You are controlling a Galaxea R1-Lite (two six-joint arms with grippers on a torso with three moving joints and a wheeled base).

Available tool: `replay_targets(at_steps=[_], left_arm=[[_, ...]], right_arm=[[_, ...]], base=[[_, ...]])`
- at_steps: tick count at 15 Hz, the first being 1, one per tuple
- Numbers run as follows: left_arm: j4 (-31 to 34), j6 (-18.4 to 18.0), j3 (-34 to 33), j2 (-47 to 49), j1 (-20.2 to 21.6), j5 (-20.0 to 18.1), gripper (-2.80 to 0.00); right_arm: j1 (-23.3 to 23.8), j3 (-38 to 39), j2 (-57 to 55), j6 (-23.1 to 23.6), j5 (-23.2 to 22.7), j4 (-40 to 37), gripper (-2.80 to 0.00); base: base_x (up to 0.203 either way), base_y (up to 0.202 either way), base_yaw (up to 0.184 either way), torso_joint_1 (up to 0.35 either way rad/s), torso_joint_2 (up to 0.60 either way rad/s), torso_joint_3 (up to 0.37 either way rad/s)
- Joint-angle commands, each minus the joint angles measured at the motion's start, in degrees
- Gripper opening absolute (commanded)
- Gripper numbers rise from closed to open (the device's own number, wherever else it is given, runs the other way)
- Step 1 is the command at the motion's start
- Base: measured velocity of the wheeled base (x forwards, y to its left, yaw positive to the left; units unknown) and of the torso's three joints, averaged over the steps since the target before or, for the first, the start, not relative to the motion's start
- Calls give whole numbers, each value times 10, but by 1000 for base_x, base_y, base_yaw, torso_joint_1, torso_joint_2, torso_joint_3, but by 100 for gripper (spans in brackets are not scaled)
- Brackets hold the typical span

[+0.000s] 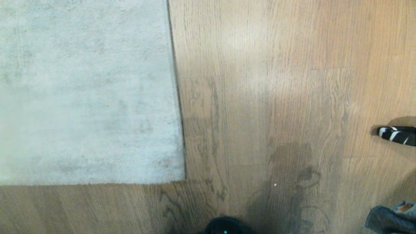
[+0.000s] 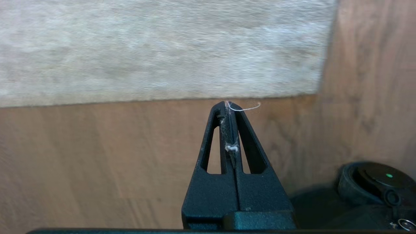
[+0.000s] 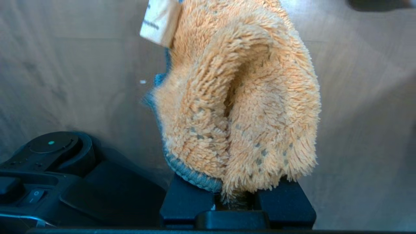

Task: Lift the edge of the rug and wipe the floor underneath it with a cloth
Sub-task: Put down the rag

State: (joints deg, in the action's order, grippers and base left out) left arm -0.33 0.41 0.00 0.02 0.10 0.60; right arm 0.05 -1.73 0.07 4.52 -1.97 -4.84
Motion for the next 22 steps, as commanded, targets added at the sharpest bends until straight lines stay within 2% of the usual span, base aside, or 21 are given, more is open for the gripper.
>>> replay_targets(at_steps=[1,8,15,17,22], left_arm=[[0,1,0,0,0,0,-280],[0,1,0,0,0,0,-280],[1,1,0,0,0,0,-280],[1,1,0,0,0,0,-280],[1,1,0,0,0,0,-280]], right_arm=[[0,0,-1,1,0,-1,-280],[0,0,-1,1,-1,-1,-280],[0,0,-1,3,0,0,-280],[0,0,-1,30,-1,0,-280],[0,-3,-1,19,0,-9,-280]], base=[[0,-202,0,2,4,-1],[0,-161,1,2,3,3],[0,0,0,0,0,0],[0,0,0,0,0,0],[0,0,0,0,0,0]])
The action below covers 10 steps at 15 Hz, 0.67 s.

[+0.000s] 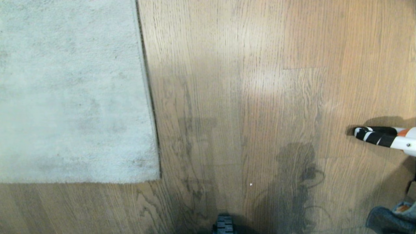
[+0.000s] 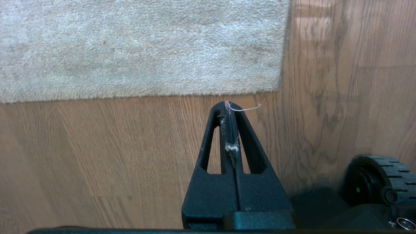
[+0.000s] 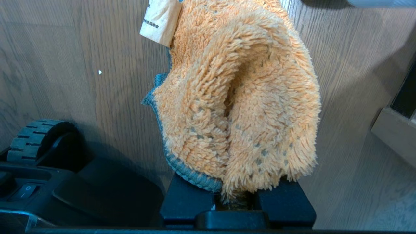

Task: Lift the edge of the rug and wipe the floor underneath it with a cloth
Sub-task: Put down the rag

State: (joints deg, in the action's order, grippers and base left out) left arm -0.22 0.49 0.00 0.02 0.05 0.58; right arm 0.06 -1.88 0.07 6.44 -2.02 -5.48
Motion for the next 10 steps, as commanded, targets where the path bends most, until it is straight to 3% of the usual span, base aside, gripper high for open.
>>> replay_targets(at_steps=[1,5,10], left_arm=[[0,0,0,0,0,0,-280],[0,0,0,0,0,0,-280],[0,0,0,0,0,1,-280]], right_arm=[[0,-2,-2,0,0,-4,-280],[0,-20,-42,5,-5,-2,-280],[-1,-122,-207,2,-70,5,-280]], base=[[0,0,0,0,0,0],[0,0,0,0,0,0],[0,0,0,0,0,0]])
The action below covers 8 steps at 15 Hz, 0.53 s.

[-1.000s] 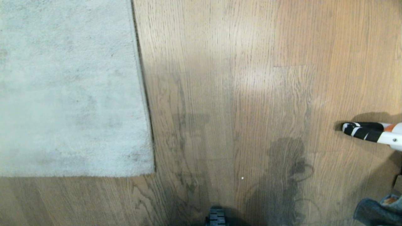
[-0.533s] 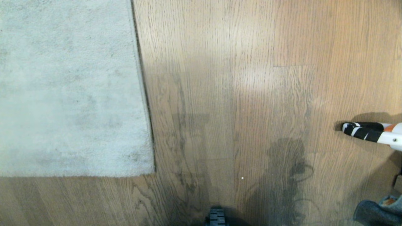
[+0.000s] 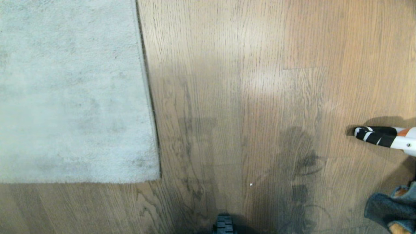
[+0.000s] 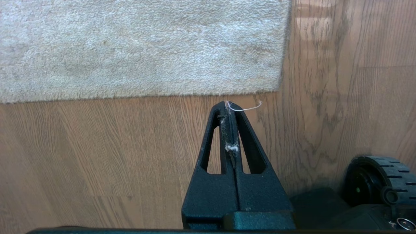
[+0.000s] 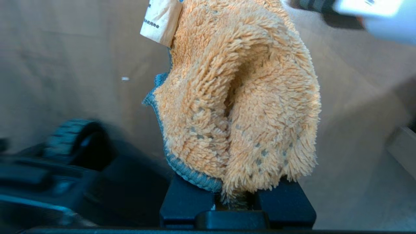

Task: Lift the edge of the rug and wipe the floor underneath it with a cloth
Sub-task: Put down the rag

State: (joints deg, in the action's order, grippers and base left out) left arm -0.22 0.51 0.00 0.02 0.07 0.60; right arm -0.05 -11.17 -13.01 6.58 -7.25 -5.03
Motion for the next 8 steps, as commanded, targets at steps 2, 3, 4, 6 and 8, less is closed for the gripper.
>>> replay_targets(at_steps=[2,3,4,6,8], left_arm=[[0,0,0,0,0,0,-280],[0,0,0,0,0,0,-280],[0,0,0,0,0,0,-280],[0,0,0,0,0,0,-280],[0,0,0,0,-1,0,-280]], right_arm=[[0,-55,-130,0,-38,3,-280],[1,-64,-159,-2,-42,12,-280],[1,-70,-186,-10,-43,26,-280],[1,-86,-240,-34,-45,54,-280],[1,-106,-291,-48,-49,71,-280]], base=[[0,0,0,0,0,0],[0,0,0,0,0,0],[0,0,0,0,0,0],[0,0,0,0,0,0],[0,0,0,0,0,0]])
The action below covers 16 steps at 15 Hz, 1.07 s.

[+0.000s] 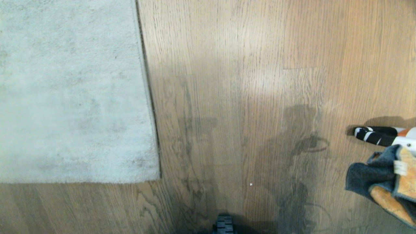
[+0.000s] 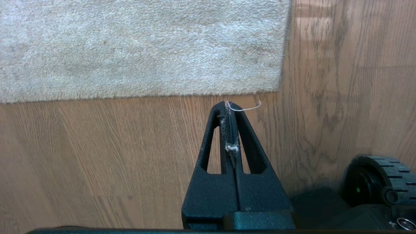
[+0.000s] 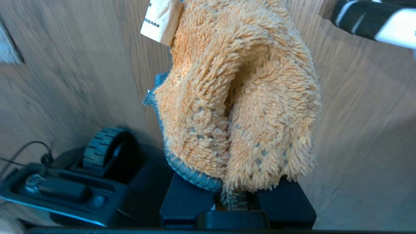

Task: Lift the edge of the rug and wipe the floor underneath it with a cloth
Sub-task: Put down the rag

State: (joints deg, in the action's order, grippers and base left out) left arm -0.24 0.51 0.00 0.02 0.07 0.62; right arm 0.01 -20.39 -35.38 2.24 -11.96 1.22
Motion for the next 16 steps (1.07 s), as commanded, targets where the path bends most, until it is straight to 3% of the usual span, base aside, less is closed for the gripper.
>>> replay_targets(at_steps=[1,10,16], left_arm=[[0,0,0,0,0,0,-280],[0,0,0,0,0,0,-280],[0,0,0,0,0,0,-280]], right_arm=[[0,-19,-95,-12,-2,28,-280],[-1,-21,-309,-86,-3,387,-280],[-4,-72,-329,-87,-4,399,-280]], base=[[0,0,0,0,0,0],[0,0,0,0,0,0],[0,0,0,0,0,0]])
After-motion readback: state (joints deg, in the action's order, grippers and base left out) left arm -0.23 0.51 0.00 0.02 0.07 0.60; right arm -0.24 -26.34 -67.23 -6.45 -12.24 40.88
